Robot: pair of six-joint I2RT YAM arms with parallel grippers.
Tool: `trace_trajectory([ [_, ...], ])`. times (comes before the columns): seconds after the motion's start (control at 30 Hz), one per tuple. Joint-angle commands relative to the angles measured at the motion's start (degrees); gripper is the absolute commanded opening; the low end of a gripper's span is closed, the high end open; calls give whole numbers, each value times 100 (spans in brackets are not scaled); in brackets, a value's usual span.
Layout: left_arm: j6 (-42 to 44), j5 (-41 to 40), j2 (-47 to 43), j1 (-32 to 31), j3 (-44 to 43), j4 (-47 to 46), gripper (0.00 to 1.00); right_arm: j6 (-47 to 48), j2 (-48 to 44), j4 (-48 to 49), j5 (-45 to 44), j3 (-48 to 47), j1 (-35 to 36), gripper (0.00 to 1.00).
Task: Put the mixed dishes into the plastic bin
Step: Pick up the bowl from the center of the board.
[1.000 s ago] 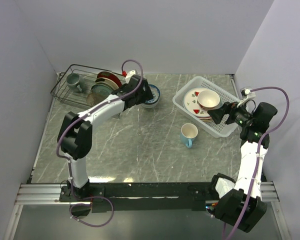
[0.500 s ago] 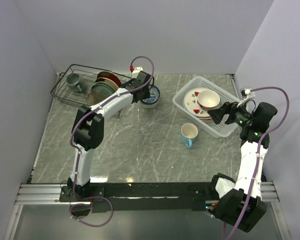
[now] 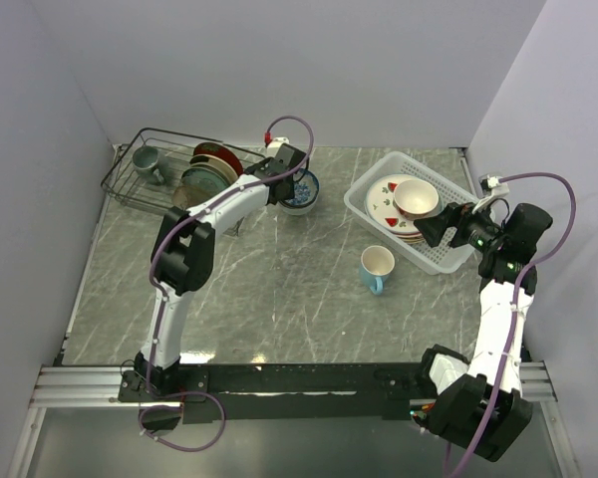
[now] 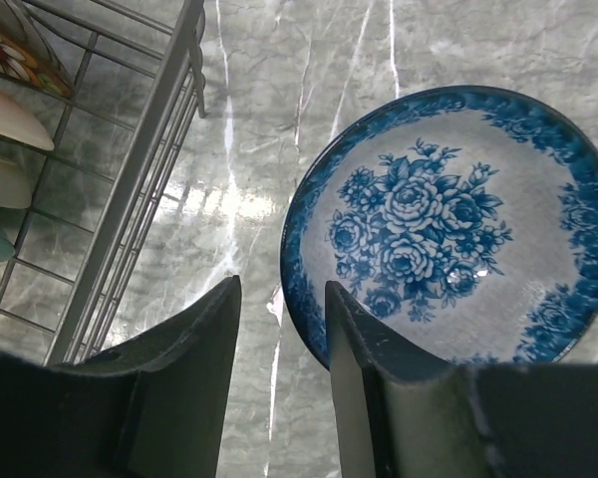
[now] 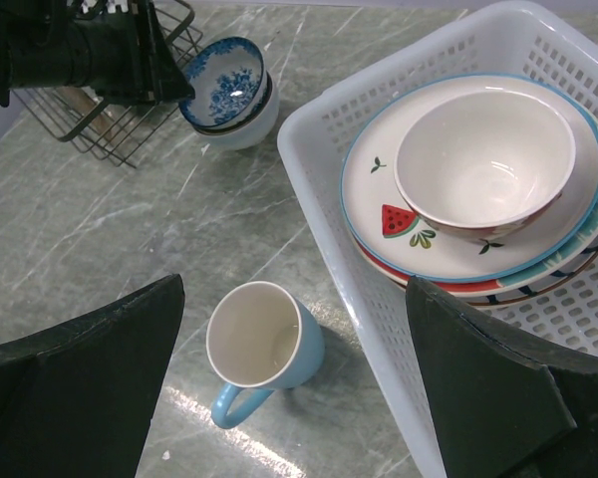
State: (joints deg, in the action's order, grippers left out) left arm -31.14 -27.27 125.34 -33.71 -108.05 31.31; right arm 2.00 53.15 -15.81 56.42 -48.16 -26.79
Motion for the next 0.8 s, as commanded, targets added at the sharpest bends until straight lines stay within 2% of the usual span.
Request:
trace_trajectory([
  [0.0,160,-33,69,40,-313,-72,43,64,12,175,-9,-18,-20,100],
  [0.4,371,-77,386,76,-682,7,39,72,12,184,-17,-27,-28,100],
  [0.5,406,-103,421,93,-744,24,36,72,3,175,-17,-27,-20,100],
  [0.63,468,-77,413,93,-797,42,26,72,12,166,-26,-27,-20,100],
  [0.77,529,-86,307,93,-779,33,24,72,12,175,-9,-18,-28,100],
])
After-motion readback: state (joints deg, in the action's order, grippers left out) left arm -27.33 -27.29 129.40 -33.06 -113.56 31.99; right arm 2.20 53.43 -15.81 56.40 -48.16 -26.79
